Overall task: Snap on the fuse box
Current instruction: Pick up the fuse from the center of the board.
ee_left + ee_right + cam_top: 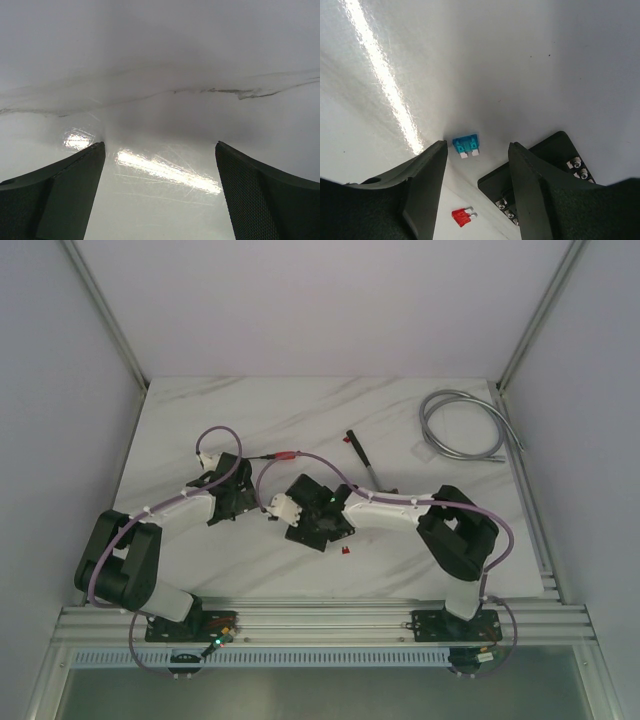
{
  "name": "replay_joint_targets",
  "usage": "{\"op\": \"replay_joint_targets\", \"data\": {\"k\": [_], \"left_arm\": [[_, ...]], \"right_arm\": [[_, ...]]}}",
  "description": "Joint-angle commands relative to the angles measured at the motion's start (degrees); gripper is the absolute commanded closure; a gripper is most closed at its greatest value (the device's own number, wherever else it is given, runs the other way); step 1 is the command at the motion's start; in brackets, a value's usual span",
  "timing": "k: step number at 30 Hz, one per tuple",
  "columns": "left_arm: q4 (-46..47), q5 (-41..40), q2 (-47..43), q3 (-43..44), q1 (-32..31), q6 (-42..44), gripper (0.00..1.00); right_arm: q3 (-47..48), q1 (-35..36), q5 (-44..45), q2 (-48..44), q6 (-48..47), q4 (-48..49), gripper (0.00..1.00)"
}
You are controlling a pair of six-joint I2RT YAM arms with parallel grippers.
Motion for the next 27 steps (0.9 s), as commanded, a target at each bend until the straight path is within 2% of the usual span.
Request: {"op": "replay_joint_targets", "data": {"k": [1, 9, 14, 20, 27], "left_arm": [[-1.7, 3.1, 1.1, -0.3, -0.4, -0.2, 0.00], [-1.6, 3.4, 1.0, -0.4, -0.4, -0.1, 0.00], [-1.5, 3.5, 1.1, -0.4, -0.5, -0.1, 0.00], [-1.5, 3.6, 1.0, -0.4, -0.5, 0.0, 0.00], [-1.4, 4.0, 0.9, -0.4, -0.6, -0.1, 0.00]], "right_arm": [[1.7, -0.1, -1.0, 0.8, -1.5, -1.9, 0.43], [2.6, -1.1, 3.1, 3.6, 1.1, -1.9, 0.52], [3.9, -1.6, 5.2, 5.5, 5.1, -1.9, 0.53], [4.7, -1.8, 6.4, 5.5, 10.2, -2.4, 0.53], [5.9, -1.8, 4.2, 3.5, 15.6, -4.6, 0.47]]}}
